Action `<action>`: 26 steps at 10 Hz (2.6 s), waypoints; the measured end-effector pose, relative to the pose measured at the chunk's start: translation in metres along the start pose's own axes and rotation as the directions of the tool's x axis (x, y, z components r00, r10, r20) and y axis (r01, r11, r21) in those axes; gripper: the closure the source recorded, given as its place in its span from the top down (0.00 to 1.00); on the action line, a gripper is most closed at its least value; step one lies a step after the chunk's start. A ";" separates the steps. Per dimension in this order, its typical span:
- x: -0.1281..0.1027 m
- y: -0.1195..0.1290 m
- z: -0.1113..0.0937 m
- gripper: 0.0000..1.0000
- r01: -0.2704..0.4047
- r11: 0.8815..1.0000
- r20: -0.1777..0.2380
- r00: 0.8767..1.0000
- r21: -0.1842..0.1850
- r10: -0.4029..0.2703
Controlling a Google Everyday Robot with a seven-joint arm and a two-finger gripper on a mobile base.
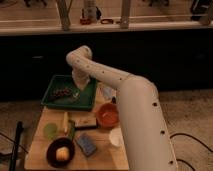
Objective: Place fork in tray
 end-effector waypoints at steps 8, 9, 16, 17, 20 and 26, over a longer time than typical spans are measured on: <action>-0.002 -0.002 -0.005 0.80 -0.004 1.000 0.007 1.000 0.021 0.004; -0.003 -0.001 -0.006 0.80 -0.008 1.000 0.006 1.000 0.022 0.008; 0.001 0.006 -0.013 0.80 -0.056 0.998 -0.011 0.998 0.010 0.056; 0.003 0.007 -0.015 0.80 -0.064 0.998 -0.016 0.998 0.011 0.064; 0.007 0.008 -0.019 0.80 -0.077 0.997 -0.019 0.997 0.021 0.078; 0.011 0.010 -0.025 0.80 -0.092 0.995 -0.030 0.995 0.036 0.094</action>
